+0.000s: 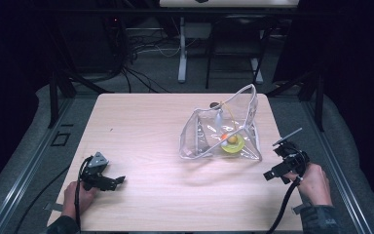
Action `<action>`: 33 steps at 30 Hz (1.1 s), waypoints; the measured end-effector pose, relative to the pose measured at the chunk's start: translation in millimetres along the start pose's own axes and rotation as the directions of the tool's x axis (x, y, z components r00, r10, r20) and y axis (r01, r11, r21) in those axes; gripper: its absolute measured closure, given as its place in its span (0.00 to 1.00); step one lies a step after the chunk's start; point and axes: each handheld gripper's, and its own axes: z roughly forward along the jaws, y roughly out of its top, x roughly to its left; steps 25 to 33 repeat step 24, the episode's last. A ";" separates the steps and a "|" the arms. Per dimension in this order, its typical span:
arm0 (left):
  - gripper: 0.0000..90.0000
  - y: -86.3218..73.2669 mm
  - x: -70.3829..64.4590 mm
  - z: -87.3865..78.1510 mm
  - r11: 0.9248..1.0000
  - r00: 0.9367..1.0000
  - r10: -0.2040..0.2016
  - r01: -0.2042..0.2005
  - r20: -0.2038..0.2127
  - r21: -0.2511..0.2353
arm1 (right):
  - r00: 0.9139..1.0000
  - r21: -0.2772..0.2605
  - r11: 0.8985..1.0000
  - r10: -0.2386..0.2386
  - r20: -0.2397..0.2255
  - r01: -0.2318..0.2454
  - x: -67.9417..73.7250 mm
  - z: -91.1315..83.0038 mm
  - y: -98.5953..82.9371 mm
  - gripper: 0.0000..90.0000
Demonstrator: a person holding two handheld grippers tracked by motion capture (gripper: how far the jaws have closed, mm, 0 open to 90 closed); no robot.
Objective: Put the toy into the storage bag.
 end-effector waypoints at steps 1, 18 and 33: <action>0.00 0.0 0.1 0.1 1.000 1.000 0.000 0.000 0.002 -0.001 | 1.000 -0.021 1.000 0.017 0.000 -0.017 1.1 4.3 -2.8 0.00; 0.00 -0.1 0.0 0.2 1.000 1.000 -0.003 0.003 0.002 -0.003 | 0.999 0.012 0.999 0.037 -0.015 -0.037 1.3 51.2 -28.7 0.00; 0.00 0.0 0.2 0.1 1.000 1.000 0.001 -0.001 0.001 -0.001 | 1.000 0.070 0.997 0.016 0.013 -0.017 1.4 63.5 -32.5 0.00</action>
